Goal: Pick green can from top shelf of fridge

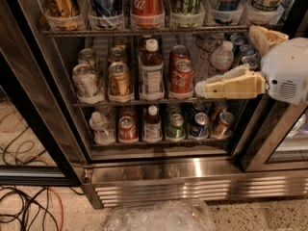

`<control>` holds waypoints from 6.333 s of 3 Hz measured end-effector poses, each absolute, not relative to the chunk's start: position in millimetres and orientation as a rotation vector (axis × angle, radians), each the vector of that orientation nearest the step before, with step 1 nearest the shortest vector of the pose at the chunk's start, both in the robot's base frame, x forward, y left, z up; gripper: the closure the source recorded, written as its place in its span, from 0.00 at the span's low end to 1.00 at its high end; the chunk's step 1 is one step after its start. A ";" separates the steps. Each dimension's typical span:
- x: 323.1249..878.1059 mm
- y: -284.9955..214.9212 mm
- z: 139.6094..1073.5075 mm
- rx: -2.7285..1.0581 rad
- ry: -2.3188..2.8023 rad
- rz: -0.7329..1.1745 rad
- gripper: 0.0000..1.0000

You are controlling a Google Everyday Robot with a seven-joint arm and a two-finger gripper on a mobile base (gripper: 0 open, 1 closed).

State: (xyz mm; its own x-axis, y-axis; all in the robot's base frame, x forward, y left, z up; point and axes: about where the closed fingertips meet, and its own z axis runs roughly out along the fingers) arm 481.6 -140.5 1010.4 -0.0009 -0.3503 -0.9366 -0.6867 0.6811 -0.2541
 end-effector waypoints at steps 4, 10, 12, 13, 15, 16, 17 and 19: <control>490.1 -112.5 1005.9 -0.639 1.595 0.372 0.00; 539.3 -138.6 1033.7 -0.638 1.392 0.275 0.00; 550.2 -121.8 1029.1 -0.668 1.413 0.279 0.00; 559.4 -116.0 1028.0 -0.651 1.410 0.280 0.00; 572.7 -112.6 1035.9 -0.583 1.381 0.265 0.00; 572.7 -112.6 1035.9 -0.583 1.381 0.265 0.00; 572.6 -112.6 1036.0 -0.583 1.381 0.265 0.09; 572.6 -112.5 1036.0 -0.583 1.381 0.265 0.25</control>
Offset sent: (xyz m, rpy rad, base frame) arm 0.0059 0.0233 -0.0050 0.1637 0.0694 -0.0834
